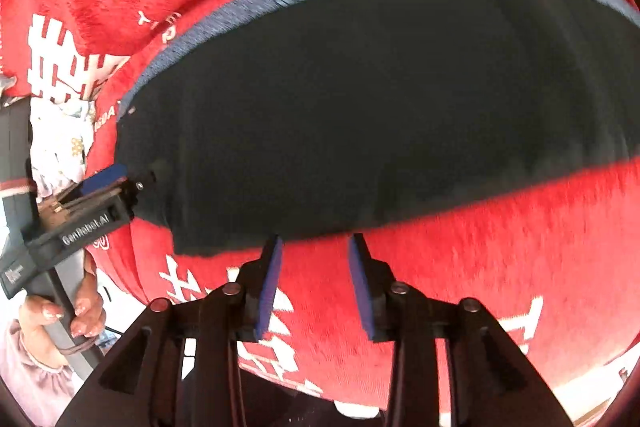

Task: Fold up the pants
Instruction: 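Fold the waistband edge over with the right gripper and release it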

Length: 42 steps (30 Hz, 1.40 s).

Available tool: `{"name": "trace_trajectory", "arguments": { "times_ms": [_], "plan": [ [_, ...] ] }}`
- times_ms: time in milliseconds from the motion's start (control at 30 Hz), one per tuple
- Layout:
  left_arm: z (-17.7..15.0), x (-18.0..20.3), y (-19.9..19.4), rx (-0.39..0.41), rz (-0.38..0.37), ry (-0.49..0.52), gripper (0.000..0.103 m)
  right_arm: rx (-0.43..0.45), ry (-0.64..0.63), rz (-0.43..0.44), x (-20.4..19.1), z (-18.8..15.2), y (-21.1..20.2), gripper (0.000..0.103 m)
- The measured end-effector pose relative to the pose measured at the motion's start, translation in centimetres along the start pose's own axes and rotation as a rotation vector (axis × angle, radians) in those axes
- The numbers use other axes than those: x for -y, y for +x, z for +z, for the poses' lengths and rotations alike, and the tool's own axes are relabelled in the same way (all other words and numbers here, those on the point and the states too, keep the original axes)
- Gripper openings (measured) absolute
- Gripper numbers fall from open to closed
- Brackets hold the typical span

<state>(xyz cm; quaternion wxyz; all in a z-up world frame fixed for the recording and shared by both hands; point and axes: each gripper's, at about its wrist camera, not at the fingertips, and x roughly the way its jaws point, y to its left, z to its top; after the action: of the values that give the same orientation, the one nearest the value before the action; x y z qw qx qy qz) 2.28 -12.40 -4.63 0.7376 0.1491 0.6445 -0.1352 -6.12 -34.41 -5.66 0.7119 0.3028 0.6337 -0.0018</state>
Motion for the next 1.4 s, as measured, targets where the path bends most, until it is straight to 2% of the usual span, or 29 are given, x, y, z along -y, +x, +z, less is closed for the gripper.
{"name": "trace_trajectory", "arguments": {
  "times_ms": [267, 467, 533, 633, 767, 800, 833, 867, 933, 1000, 1033, 1133, 1233, 1333, 1400],
  "plan": [
    [-1.5, 4.2, -0.7, -0.039, -0.010, 0.068, 0.093, 0.038, 0.129, 0.048, 4.1, -2.9, -2.6, 0.040],
    [-0.9, 10.2, -1.3, -0.043, -0.030, 0.122, 0.093, 0.109, 0.208, 0.093, 8.4, -3.1, -5.2, 0.045],
    [-0.2, 12.1, -1.4, -0.027, -0.025, 0.130, 0.093, 0.187, 0.260, 0.106, 11.4, -2.6, -7.0, 0.045],
    [1.3, 14.6, -0.6, -0.012, -0.024, 0.106, 0.093, 0.280, 0.451, 0.175, 18.2, -1.1, -8.9, 0.047],
    [2.3, 16.1, 1.2, -0.038, -0.004, 0.070, 0.093, 0.321, 0.638, 0.260, 25.2, 0.4, -8.9, 0.047],
    [2.2, 16.3, 1.6, -0.047, -0.005, 0.058, 0.093, 0.321, 0.662, 0.279, 26.1, 0.6, -8.7, 0.043],
    [2.0, 16.4, 1.8, -0.048, -0.003, 0.049, 0.093, 0.323, 0.690, 0.316, 27.0, 0.9, -8.5, 0.030],
    [1.8, 16.5, 1.9, -0.038, -0.002, 0.044, 0.093, 0.328, 0.697, 0.342, 27.5, 1.2, -8.7, 0.007],
    [1.7, 16.3, 2.2, -0.032, -0.008, 0.033, 0.095, 0.333, 0.629, 0.337, 26.9, 1.8, -9.2, 0.007],
    [1.7, 16.1, 2.4, -0.029, 0.004, 0.019, 0.102, 0.321, 0.547, 0.273, 26.1, 1.7, -9.2, 0.006],
    [1.6, 16.1, 2.5, -0.030, 0.005, 0.017, 0.103, 0.304, 0.542, 0.242, 26.5, 1.5, -8.7, 0.006],
    [1.8, 16.1, 2.3, -0.049, 0.020, 0.012, 0.103, 0.311, 0.593, 0.322, 28.0, 0.5, -8.3, 0.007],
    [2.5, 16.9, 1.8, -0.056, 0.068, 0.045, 0.103, 0.344, 0.617, 0.314, 29.0, -0.5, -9.7, 0.010],
    [3.4, 18.6, 0.7, -0.042, 0.054, 0.068, 0.103, 0.351, 0.690, 0.383, 32.7, -1.2, -10.8, 0.020],
    [4.3, 20.3, 0.1, -0.028, 0.039, 0.087, 0.103, 0.361, 0.725, 0.392, 34.0, -1.6, -11.6, 0.033]
  ]
}}
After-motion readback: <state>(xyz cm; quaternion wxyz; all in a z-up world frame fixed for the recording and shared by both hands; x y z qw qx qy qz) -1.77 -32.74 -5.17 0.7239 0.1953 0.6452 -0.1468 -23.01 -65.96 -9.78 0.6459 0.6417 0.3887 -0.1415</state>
